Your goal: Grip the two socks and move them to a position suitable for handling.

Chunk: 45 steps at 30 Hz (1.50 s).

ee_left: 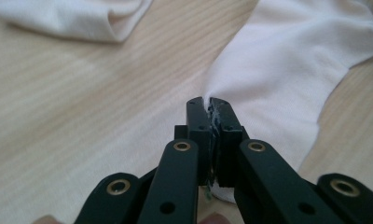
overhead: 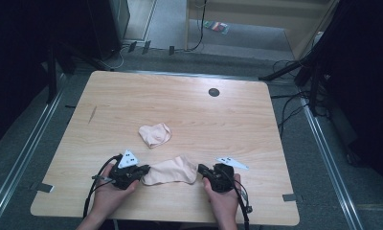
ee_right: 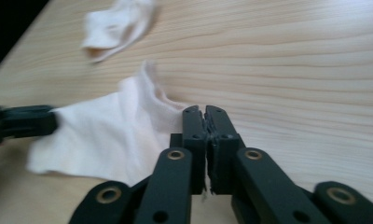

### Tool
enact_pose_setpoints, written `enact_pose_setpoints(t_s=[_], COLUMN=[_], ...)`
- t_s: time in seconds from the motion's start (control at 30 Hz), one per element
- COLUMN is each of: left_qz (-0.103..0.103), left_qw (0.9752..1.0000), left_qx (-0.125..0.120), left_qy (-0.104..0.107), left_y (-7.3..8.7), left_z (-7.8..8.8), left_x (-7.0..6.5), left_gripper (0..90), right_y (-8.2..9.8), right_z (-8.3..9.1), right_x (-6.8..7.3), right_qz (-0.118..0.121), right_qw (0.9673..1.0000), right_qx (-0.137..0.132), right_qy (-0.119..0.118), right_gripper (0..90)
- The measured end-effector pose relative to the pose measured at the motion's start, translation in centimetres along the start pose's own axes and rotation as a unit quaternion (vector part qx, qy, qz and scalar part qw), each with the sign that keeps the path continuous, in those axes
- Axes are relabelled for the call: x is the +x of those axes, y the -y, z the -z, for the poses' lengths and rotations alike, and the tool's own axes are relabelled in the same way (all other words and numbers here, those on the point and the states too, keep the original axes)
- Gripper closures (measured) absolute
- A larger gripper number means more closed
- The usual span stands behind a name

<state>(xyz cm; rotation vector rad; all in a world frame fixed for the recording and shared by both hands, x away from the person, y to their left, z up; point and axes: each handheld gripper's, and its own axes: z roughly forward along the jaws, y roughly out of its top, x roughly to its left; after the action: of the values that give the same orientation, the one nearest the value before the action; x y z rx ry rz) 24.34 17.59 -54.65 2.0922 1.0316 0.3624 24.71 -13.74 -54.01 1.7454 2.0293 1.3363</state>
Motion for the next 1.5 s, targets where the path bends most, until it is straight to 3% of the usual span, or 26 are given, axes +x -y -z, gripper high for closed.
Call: enact_pose_setpoints(t_s=[0.03, 0.07, 0.1, 0.17, 0.23, 0.3, 0.33, 0.43, 0.47, 0.5, 0.53, 0.57, 0.6, 0.67, 0.73, 0.9, 1.07, 1.13, 1.17, 1.2, 1.3, 1.33, 1.37, 1.4, 1.43, 1.5], left_qz=[0.0, 0.007, 0.016, 0.032, 0.064, 0.067, 0.055, 0.044, 0.038, 0.038, 0.026, 0.026, 0.017, 0.012, 0.002, -0.008, -0.012, 0.002, 0.002, 0.014, 0.029, 0.046, 0.046, 0.059, 0.059, 0.07], left_qw=[1.0, 0.9999, 0.9996, 0.9989, 0.9972, 0.9973, 0.9984, 0.9989, 0.9987, 0.9987, 0.9987, 0.9987, 0.9984, 0.9984, 0.9976, 0.9981, 0.9981, 0.9991, 0.9991, 0.9992, 0.9986, 0.9967, 0.9967, 0.9935, 0.9935, 0.9897], left_qx=[-0.005, -0.013, -0.023, -0.034, -0.033, -0.024, -0.008, 0.0, 0.001, 0.001, 0.0, 0.0, -0.001, -0.002, -0.008, -0.007, -0.003, -0.011, -0.011, -0.02, -0.038, -0.066, -0.066, -0.096, -0.096, -0.124], left_qy=[-0.001, 0.004, 0.003, 0.007, 0.021, 0.016, 0.002, -0.013, -0.035, -0.035, -0.045, -0.045, -0.055, -0.056, -0.069, -0.06, -0.061, -0.04, -0.04, -0.03, -0.021, -0.016, -0.016, -0.014, -0.014, -0.018], left_y=[-0.1, -0.1, -0.1, 0.0, 0.3, 0.4, 0.5, 0.6, 0.7, 0.7, 0.8, 0.8, 0.8, 0.8, 0.9, 0.8, 0.9, 1.0, 1.0, 1.1, 1.0, 1.0, 1.0, 0.9, 0.9, 0.9], left_z=[0.0, 0.1, 0.5, 1.3, 1.7, 1.6, 0.9, 0.5, 0.5, 0.5, 0.4, 0.4, 0.4, 0.4, 0.3, 0.3, 0.5, 0.5, 0.5, 0.4, 0.7, 1.1, 1.1, 1.4, 1.4, 1.7], left_x=[0.1, 0.2, 0.3, 0.5, 0.2, 0.0, -0.7, -1.2, -1.5, -1.5, -1.6, -1.6, -1.7, -1.6, -1.5, -0.9, -0.8, -0.6, -0.6, -0.3, 0.1, 0.6, 0.6, 1.3, 1.3, 2.2], left_gripper=[86.0, 71.5, 71.5, 65.6, 61.6, 60.3, 56.7, 59.9, 62.2, 64.1, 65.5, 67.5, 70.2, 73.3, 88.2, 89.3, 89.5, 88.5, 86.8, 81.4, 62.4, 53.9, 49.9, 47.6, 45.4, 42.3], right_y=[-0.1, -0.4, -0.4, -0.5, -0.6, -0.8, -1.0, -0.9, -0.7, -0.7, -0.6, -0.6, -0.5, -0.4, -0.4, -0.3, -0.2, 0.0, 0.0, 0.0, -0.3, -0.8, -0.8, -1.5, -1.5, -2.3], right_z=[0.2, 0.6, 0.6, 0.8, 0.1, -0.5, -1.8, -3.4, -3.6, -3.6, -3.7, -3.7, -3.7, -3.6, -2.9, -0.9, 0.4, 0.2, 0.2, 0.0, 0.1, 0.1, 0.1, -0.1, -0.1, -0.7], right_x=[-0.2, -0.3, -0.3, 0.4, 0.7, 0.8, 1.2, 2.0, 2.2, 2.2, 2.3, 2.3, 2.4, 2.4, 2.5, 1.9, 0.8, 0.6, 0.6, 1.1, 1.5, 1.9, 1.9, 2.5, 2.5, 3.2], right_qz=[-0.007, -0.002, -0.002, 0.026, 0.043, 0.055, 0.085, 0.13, 0.141, 0.141, 0.15, 0.15, 0.162, 0.162, 0.149, 0.123, 0.099, 0.096, 0.096, 0.103, 0.107, 0.115, 0.115, 0.122, 0.122, 0.14], right_qw=[1.0, 0.9997, 0.9997, 0.9988, 0.9984, 0.9981, 0.9964, 0.991, 0.9889, 0.9889, 0.9873, 0.9873, 0.985, 0.9852, 0.988, 0.9919, 0.9942, 0.9937, 0.9937, 0.9937, 0.9938, 0.9933, 0.9933, 0.9923, 0.9923, 0.9896], right_qx=[-0.004, -0.021, -0.021, -0.042, -0.035, -0.028, -0.005, 0.018, 0.021, 0.021, 0.018, 0.018, 0.019, 0.021, 0.025, 0.03, 0.035, 0.057, 0.057, 0.045, 0.027, 0.003, 0.003, -0.011, -0.011, -0.02], right_qy=[0.006, -0.009, -0.009, 0.001, 0.0, -0.001, 0.001, 0.023, 0.04, 0.04, 0.049, 0.049, 0.055, 0.05, 0.031, 0.012, 0.022, -0.002, -0.002, -0.009, -0.013, -0.013, -0.013, -0.018, -0.018, -0.029], right_gripper=[80.2, 74.0, 74.0, 63.7, 57.3, 55.0, 52.8, 53.8, 57.9, 57.9, 68.3, 68.3, 81.9, 84.5, 86.2, 87.2, 87.9, 83.4, 83.4, 66.6, 59.9, 58.6, 58.6, 59.9, 59.9, 61.0])
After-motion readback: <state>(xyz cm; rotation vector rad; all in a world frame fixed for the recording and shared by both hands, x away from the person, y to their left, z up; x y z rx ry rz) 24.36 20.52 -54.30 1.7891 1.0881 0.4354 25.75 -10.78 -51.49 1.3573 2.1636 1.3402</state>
